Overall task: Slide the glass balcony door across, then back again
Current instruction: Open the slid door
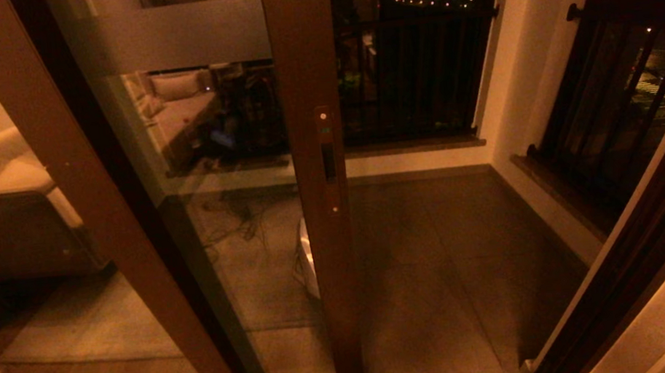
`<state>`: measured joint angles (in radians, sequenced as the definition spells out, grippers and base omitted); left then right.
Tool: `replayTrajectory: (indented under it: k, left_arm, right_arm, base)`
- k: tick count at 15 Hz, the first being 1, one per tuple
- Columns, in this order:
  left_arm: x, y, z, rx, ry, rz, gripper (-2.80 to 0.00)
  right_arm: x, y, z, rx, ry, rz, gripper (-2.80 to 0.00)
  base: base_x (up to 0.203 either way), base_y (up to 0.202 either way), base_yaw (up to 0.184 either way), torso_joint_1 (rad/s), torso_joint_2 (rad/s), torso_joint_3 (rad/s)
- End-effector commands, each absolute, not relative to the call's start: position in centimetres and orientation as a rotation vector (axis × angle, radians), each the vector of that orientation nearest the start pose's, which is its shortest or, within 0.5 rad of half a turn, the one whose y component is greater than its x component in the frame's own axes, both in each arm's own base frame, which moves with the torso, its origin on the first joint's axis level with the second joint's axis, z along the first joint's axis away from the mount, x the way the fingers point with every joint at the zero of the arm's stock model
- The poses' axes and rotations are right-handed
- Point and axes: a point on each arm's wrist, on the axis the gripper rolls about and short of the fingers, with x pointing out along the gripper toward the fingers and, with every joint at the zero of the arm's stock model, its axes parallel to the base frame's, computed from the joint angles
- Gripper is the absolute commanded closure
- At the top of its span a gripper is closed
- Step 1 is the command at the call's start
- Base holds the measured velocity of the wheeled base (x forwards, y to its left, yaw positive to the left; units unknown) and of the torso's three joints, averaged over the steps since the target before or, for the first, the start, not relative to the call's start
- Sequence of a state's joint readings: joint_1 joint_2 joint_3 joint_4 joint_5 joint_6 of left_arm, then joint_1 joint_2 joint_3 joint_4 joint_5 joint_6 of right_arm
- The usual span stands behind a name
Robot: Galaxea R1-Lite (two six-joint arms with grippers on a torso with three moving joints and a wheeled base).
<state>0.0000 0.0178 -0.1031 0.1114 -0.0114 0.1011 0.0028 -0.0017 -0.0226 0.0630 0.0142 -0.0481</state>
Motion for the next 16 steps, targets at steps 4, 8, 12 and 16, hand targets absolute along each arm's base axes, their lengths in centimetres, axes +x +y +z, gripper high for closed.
replayTrajectory:
  k: [4, 8, 12, 16]
  left_arm:
    - [0.6, -0.2, 20.8, 0.135, 0.041, -0.088, 0.00]
    - [8.5, -1.2, 31.1, 0.137, 0.004, -0.258, 0.00]
    - [12.0, -8.3, 32.8, 0.046, 0.166, -0.629, 0.00]
    - [18.5, -17.5, 30.6, -0.014, 0.311, -0.585, 0.00]
  right_arm:
    - [-2.5, 0.0, 7.4, -0.043, 0.047, 0.018, 0.00]
    - [-2.5, 0.0, 7.4, -0.043, 0.047, 0.018, 0.00]
    - [-2.5, 0.0, 7.4, -0.043, 0.047, 0.018, 0.00]
    - [-2.5, 0.0, 7.4, -0.043, 0.047, 0.018, 0.00]
  base:
    - [0.000, 0.000, 0.000, 0.000, 0.00, 0.000]
    - [0.000, 0.000, 0.000, 0.000, 0.00, 0.000]
    - [0.000, 0.000, 0.000, 0.000, 0.00, 0.000]
    - [0.000, 0.000, 0.000, 0.000, 0.00, 0.000]
